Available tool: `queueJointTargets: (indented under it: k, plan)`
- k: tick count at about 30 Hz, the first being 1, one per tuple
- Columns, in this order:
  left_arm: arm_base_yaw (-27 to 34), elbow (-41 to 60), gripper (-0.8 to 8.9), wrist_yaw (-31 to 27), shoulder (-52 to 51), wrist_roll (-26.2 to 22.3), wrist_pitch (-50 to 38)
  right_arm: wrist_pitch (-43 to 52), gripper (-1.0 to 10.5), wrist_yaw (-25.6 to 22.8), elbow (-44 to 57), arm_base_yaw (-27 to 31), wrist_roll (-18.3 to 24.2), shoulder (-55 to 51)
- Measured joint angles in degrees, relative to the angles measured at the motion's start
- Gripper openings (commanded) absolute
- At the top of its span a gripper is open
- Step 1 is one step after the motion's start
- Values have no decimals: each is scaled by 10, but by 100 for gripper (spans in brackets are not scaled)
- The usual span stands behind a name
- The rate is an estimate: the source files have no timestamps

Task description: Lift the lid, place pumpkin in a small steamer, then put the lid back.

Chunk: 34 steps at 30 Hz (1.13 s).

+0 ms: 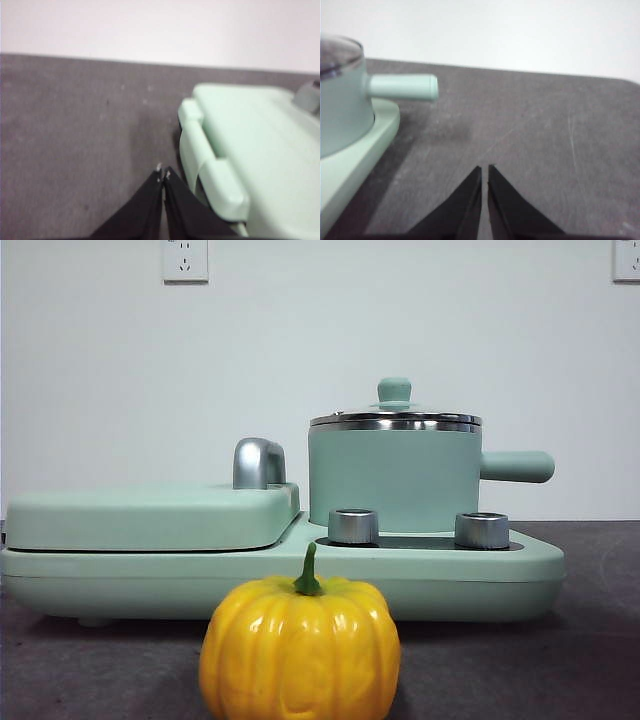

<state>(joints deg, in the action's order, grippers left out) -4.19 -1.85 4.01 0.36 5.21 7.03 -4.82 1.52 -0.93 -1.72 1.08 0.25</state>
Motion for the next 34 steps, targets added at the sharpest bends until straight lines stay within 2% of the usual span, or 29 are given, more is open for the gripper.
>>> queueJointTargets:
  k: [3,6,12,14,18,22,31,34]
  plan:
    - [0,0,7,0,0,24,-32,22,19,0,0,0,-2,0]
    - [0,0,7,0,0,77,-54,27,19,2,0,0,-24,0]
    - [0,0,7,0,0,209,-90,44,19,1,0,0,-96,0]
    - [0,0,7,0,0,232,-105,59,19,1,0,0,-116,0]
    - [0,0,7,0,0,254,-130,90,14,1,0,0,-158,0]
    - [0,-5,10,0,0,277,-116,77,14,1,-14,0,-188,0]
    - [0,-115,10,-15,46,282,-47,-37,14,3,-158,0,-195,21]
    - [0,-162,10,-15,79,272,-10,-76,14,26,-207,0,-195,47]
